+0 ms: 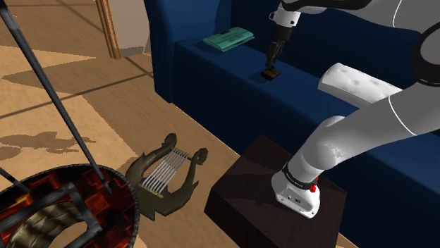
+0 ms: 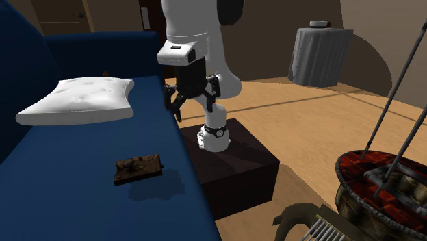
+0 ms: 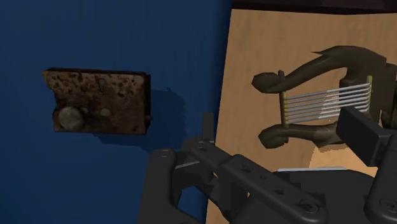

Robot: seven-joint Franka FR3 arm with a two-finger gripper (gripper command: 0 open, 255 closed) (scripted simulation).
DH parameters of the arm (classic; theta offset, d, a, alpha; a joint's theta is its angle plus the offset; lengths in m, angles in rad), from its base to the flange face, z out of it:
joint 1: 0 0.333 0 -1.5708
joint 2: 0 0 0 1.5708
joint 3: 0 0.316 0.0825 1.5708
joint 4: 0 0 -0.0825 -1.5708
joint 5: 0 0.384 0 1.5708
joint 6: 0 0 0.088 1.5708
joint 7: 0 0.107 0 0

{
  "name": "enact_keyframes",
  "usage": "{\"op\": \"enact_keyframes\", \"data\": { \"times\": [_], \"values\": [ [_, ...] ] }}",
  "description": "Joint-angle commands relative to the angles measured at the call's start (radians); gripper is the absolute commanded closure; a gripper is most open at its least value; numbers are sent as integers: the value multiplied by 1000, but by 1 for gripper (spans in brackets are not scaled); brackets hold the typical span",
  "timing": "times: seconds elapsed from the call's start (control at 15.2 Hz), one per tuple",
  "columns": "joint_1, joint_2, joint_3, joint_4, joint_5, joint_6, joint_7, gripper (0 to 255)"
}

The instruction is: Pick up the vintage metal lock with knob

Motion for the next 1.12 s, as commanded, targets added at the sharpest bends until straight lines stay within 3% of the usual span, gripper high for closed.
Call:
{"op": "enact_keyframes", "data": {
  "times": [0.0, 0.4, 0.86, 1.06],
  "values": [
    [-10, 59, -40, 41, -6, 15, -49, 0],
    [-38, 253, -145, 189, 18, 41, -186, 0],
    [-102, 511, -234, 407, 108, 39, -353, 0],
    [-104, 514, -231, 370, 110, 79, -353, 0]
  ]
}}
